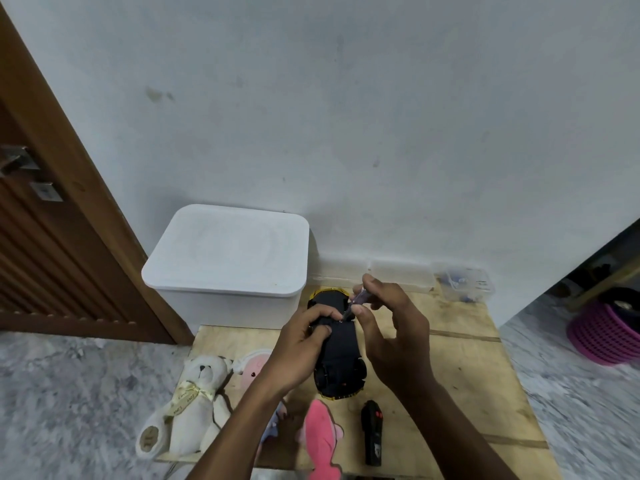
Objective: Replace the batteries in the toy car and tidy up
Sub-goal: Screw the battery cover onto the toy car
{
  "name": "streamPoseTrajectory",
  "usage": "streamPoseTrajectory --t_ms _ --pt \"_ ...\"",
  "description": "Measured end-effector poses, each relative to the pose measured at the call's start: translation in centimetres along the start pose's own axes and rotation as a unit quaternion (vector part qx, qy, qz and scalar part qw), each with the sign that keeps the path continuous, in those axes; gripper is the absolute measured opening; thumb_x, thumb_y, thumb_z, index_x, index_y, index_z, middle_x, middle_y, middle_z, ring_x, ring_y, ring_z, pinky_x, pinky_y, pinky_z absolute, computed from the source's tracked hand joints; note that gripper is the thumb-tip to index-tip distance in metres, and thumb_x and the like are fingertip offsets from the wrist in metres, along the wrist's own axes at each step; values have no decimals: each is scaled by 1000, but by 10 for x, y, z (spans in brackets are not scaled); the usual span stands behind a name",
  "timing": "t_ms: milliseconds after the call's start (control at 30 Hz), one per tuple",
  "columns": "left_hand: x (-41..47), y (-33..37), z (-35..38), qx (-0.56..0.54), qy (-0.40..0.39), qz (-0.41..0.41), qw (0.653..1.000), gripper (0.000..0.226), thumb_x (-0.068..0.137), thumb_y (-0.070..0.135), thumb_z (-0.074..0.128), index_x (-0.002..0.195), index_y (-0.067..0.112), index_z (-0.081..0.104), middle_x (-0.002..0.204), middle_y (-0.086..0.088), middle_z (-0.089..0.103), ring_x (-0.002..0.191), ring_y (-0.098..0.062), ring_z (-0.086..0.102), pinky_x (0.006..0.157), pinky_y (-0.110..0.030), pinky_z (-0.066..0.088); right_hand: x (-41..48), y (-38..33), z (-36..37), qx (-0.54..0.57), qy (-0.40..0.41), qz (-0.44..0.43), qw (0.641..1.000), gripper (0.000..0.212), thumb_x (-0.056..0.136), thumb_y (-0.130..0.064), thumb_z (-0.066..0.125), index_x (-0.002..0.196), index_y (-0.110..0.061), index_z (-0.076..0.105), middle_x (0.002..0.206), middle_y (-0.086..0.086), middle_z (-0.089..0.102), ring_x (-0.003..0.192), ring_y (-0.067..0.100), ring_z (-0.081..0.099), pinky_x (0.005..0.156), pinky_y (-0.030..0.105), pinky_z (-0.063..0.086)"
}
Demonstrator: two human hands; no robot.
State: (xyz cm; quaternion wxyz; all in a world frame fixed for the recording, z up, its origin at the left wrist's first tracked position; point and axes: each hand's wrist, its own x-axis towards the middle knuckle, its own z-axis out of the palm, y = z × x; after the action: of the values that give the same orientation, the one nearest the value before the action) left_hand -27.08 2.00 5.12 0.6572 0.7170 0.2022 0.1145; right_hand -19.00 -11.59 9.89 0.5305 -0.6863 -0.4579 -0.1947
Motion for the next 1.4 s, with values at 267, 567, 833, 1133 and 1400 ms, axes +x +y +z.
streamPoseTrajectory --t_ms 267,567,833,1133,1400 --pt "-7 -11 -4 16 -3 2 1000 31 83 22 49 91 43 71 114 2 64 112 -18 60 96 -49 53 -14 -3 -3 66 -6 62 996 41 91 -1 59 127 -20 56 120 4 66 107 25 68 83 49 58" --pt "-12 -18 -4 10 -4 -9 1000 31 82 23 50 89 45 71 116 -4 62 111 -20 61 94 -48 54 -25 -5 0 68 18 65 995 45 87 -3 66 126 -22 55 112 6 68 104 25 67 77 48 56" --pt "-15 -21 -5 11 -9 -8 1000 31 82 22 50 89 44 70 114 -5 62 108 -21 61 83 -33 53 -27 -8 6 58 31 53 996 52 78 10 72 120 -16 56 103 6 69 94 21 68 72 45 55" --pt "-14 -21 -6 9 -16 1 1000 41 94 8 50 88 44 69 117 -5 61 109 -22 60 81 -33 54 -28 -8 10 71 4 65 995 55 83 13 65 123 -23 53 111 14 70 102 29 70 81 52 57" --pt "-16 -18 -2 -4 -14 0 1000 31 86 20 49 89 42 70 117 -6 61 108 -23 62 78 -31 52 -23 -13 9 10 38 27 999 54 81 9 71 126 -12 52 106 5 66 92 18 67 79 37 57"
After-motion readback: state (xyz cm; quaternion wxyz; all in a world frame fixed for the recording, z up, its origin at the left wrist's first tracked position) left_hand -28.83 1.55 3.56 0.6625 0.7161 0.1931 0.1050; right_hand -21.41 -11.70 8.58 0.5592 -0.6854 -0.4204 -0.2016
